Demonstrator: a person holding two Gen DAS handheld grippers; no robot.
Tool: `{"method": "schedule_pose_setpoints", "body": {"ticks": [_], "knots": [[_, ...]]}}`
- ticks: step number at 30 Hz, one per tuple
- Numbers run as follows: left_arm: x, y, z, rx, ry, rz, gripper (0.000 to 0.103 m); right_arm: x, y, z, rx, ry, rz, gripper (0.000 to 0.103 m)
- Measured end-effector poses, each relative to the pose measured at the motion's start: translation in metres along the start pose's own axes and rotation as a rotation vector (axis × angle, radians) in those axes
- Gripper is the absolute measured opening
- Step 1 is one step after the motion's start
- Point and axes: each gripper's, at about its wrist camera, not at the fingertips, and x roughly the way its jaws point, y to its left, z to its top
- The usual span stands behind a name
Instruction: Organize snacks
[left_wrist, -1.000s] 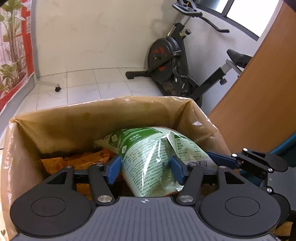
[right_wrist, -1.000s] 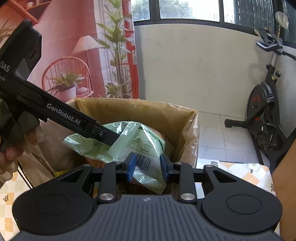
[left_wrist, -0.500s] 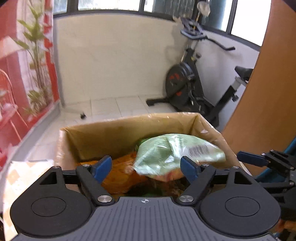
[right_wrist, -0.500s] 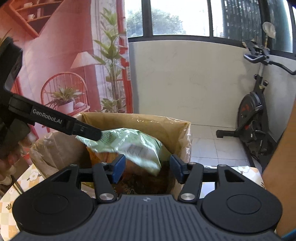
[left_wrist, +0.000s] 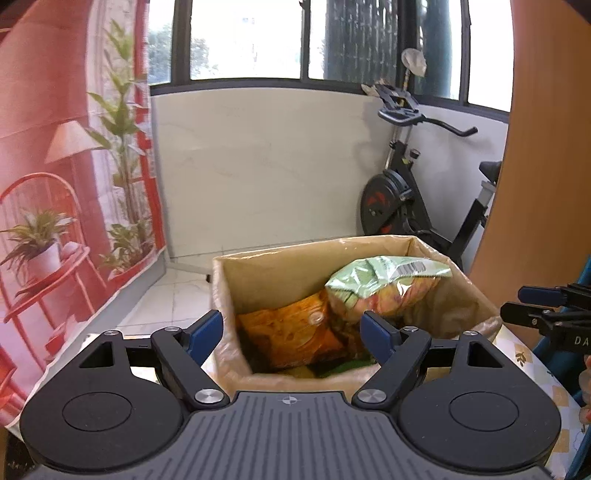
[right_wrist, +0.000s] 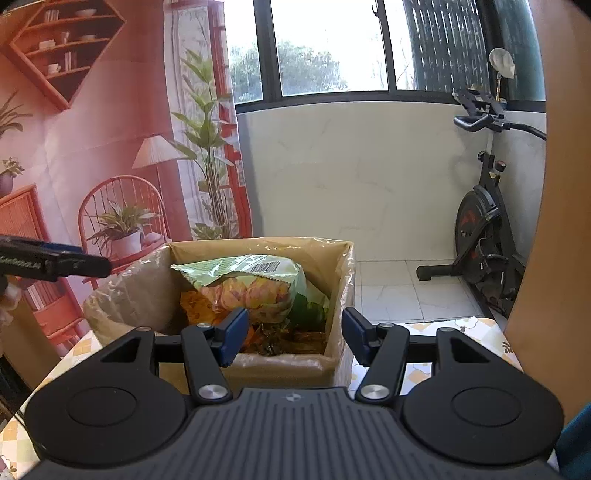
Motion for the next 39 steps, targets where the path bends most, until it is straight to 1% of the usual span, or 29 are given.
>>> {"method": "schedule_pose_setpoints", "body": {"ticks": [4,8,12,16,21,31,33,34,35,39], "knots": [[-0.02,0.005,-0.016,-0.025,-0.027,0.023,0.083,-0.012,0.007,-0.011,-0.005,-0.008,0.01,0.06],[-0.035,0.006,-0.034,-0.045,-0.038,0.037,0.083,-0.02,0.013,-0.022,-0.01,-0.013,0.023,0.06],[-0.045,0.003,-0.056,-0.061,-0.03,0.053,0.083,-0.026,0.018,-0.036,-0.015,-0.012,0.042,0.06],[-0.049,0.004,-0.079,-0.087,0.004,0.059,0.083,-0.028,0.022,-0.053,-0.022,0.004,0.056,0.06],[-0.047,0.007,-0.109,-0.14,0.061,0.058,0.083,-0.023,0.026,-0.077,-0.017,0.057,0.076,0.06],[-0.036,0.002,-0.164,-0.193,0.187,0.035,0.083,-0.008,0.024,-0.124,0.017,0.199,0.108,0.06],[-0.035,0.001,-0.171,-0.191,0.199,0.039,0.083,-0.007,0.025,-0.131,0.023,0.232,0.111,0.067],[-0.036,-0.001,-0.174,-0.193,0.205,0.04,0.083,-0.006,0.024,-0.134,0.035,0.25,0.115,0.076],[-0.037,-0.003,-0.178,-0.201,0.211,0.037,0.083,-0.006,0.024,-0.138,0.048,0.267,0.12,0.082],[-0.036,-0.002,-0.185,-0.224,0.224,0.029,0.083,-0.005,0.03,-0.155,0.048,0.348,0.131,0.088]]}}
